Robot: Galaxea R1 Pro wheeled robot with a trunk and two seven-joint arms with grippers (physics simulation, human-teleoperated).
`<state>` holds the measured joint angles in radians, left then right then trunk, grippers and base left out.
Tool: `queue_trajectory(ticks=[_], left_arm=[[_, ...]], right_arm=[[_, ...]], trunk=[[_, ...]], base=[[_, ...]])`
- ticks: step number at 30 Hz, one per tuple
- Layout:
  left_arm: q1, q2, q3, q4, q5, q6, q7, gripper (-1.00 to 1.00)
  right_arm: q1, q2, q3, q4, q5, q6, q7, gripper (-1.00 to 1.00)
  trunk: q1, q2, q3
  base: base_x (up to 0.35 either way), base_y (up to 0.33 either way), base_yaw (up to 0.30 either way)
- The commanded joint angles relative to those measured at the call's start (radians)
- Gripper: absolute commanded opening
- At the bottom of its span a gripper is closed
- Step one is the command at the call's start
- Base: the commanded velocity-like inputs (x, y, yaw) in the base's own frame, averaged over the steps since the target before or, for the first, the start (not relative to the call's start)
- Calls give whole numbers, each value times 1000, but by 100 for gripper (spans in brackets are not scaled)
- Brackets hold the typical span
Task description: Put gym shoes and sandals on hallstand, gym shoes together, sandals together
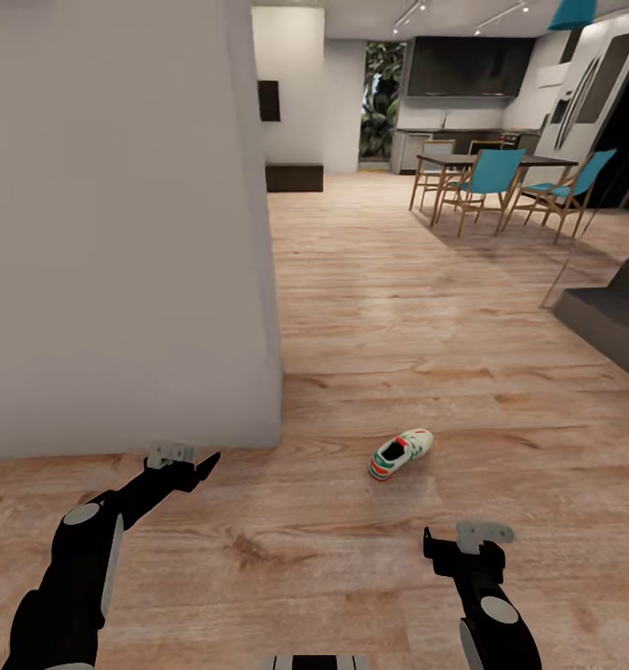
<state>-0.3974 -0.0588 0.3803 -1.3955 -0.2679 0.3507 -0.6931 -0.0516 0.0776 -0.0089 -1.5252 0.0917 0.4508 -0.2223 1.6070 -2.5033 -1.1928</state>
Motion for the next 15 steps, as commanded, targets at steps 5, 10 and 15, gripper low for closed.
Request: queue_trajectory(ticks=[5,10,15], left_arm=[[-1,-1,3,-2,-5,6,-8,100],[-1,-1,3,-2,-5,6,-9,100],[-1,-1,3,-2,-5,6,-9,100]], right_arm=[[-1,1,0,-1,10,7,1,100],[-1,1,0,-1,10,8,1,100],[-1,1,0,-1,10,8,1,100]], trunk=[[0,0,3],[0,0,7],[0,0,10]], base=[[122,0,-271],[140,45,-271],[185,113,-271]])
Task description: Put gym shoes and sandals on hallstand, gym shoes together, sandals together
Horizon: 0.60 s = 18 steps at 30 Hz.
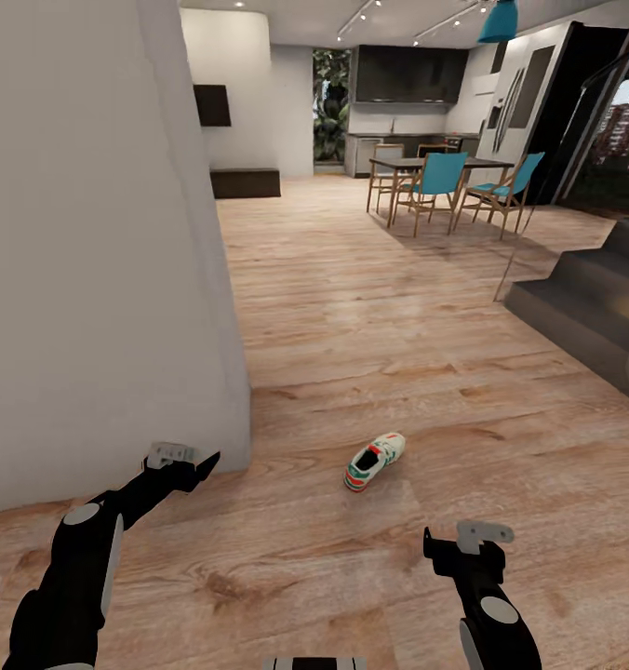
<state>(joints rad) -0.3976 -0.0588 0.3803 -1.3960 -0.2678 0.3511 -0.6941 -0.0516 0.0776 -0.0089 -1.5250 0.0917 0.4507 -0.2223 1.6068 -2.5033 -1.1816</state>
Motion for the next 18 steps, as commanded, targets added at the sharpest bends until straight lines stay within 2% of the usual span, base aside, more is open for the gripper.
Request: queue_trajectory(ticks=[1,9,18], left_arm=[[-1,-1,3,-1,-5,5,-8,100],[-1,-1,3,-1,-5,5,-8,100],[0,-1,3,-1,-5,6,-8,100]], right_arm=[[-1,1,0,-1,10,8,1,100],[-1,1,0,-1,10,8,1,100],[-1,1,0,-1,10,8,1,100]], trunk=[[0,0,0],[0,0,6],[0,0,13]], base=[[234,172,-271],[252,178,-271],[195,108,-271]])
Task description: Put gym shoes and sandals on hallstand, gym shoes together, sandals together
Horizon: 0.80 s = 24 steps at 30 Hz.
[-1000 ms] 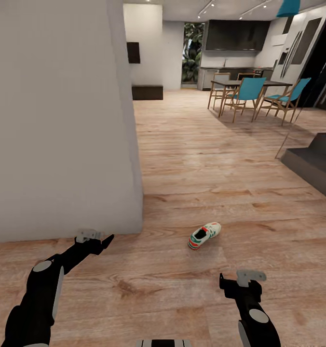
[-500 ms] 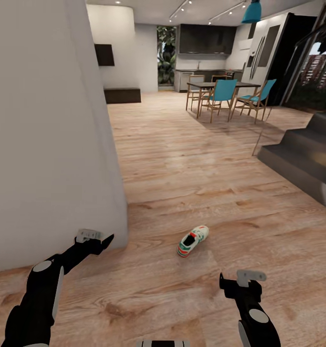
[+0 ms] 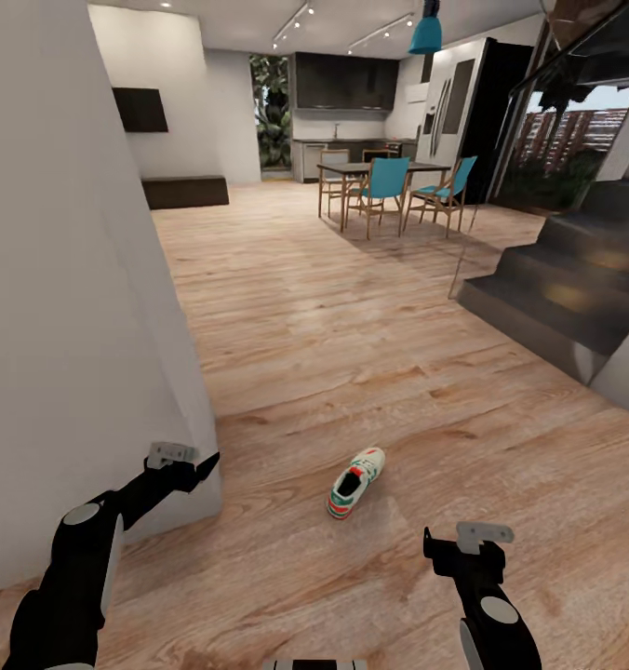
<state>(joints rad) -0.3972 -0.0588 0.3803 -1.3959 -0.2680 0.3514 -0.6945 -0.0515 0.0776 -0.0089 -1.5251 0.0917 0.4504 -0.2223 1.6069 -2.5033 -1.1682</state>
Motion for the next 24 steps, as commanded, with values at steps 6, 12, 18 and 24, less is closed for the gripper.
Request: queue_trajectory(ticks=[6,12,18,24], left_arm=[[-1,-1,3,-2,-5,5,-8,100],[-1,-1,3,-2,-5,5,-8,100],[-1,-1,3,-1,-5,5,-8,100],[-1,-1,3,-1,-5,5,-8,100]], right_arm=[[-1,1,0,-1,10,8,1,100],[-1,1,0,-1,10,8,1,100],[-1,1,0,-1,10,8,1,100],[-1,1,0,-1,10,8,1,100]], trunk=[[0,0,4],[0,0,8],[0,0,13],[0,0,17]], base=[[179,98,-271],[179,128,-271],[189,180,-271],[194,186,-271]])
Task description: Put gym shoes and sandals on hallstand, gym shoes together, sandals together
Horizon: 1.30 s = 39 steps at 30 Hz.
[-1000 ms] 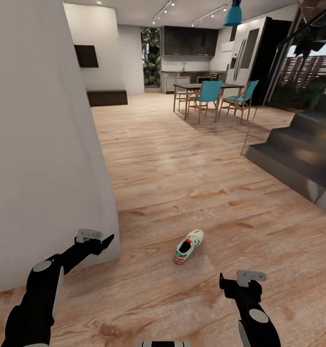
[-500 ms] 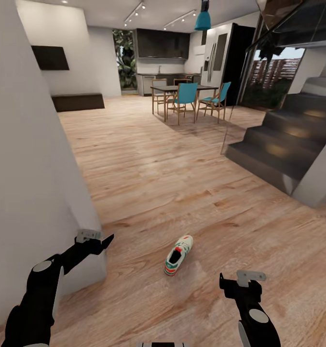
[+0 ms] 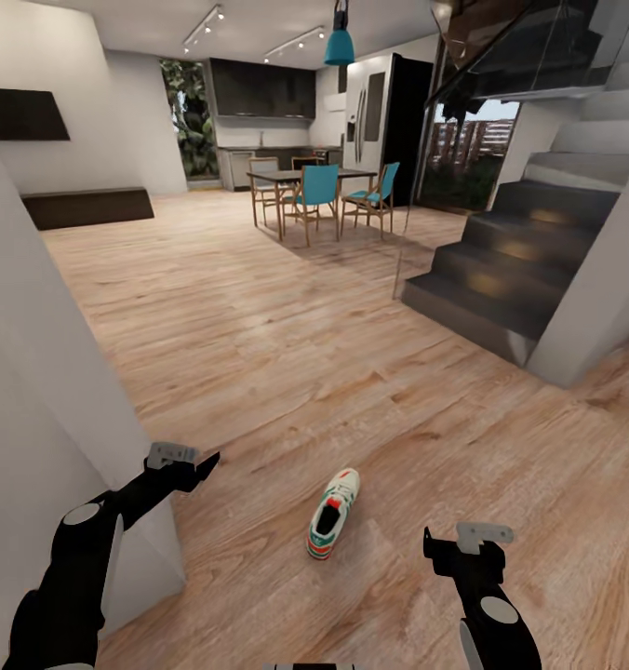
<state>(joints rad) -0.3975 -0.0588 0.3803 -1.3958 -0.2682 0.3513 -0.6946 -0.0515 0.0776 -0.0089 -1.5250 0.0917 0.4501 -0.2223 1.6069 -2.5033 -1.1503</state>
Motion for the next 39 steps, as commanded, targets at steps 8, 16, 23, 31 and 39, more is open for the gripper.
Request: queue_trajectory(ticks=[8,16,23,31,39], left_arm=[[0,-1,3,-2,-5,5,-8,100],[0,-2,1,-1,-6,5,-9,100],[2,-2,-44,3,-5,5,-7,100],[8,-3,-70,4,-5,5,-8,100],[8,-3,-70,5,-5,5,-8,100]], right_arm=[[-1,1,0,-1,10,8,1,100],[-1,1,0,-1,10,9,1,100],[-1,1,0,-1,10,9,1,100],[-1,1,0,-1,10,8,1,100],[-1,1,0,-1,10,9,1,100]], trunk=[[0,0,5],[0,0,7],[0,0,7],[0,0,7],[0,0,7]], base=[[78,49,-271],[2,1,-113],[0,0,-8],[0,0,0],[71,73,-143]])
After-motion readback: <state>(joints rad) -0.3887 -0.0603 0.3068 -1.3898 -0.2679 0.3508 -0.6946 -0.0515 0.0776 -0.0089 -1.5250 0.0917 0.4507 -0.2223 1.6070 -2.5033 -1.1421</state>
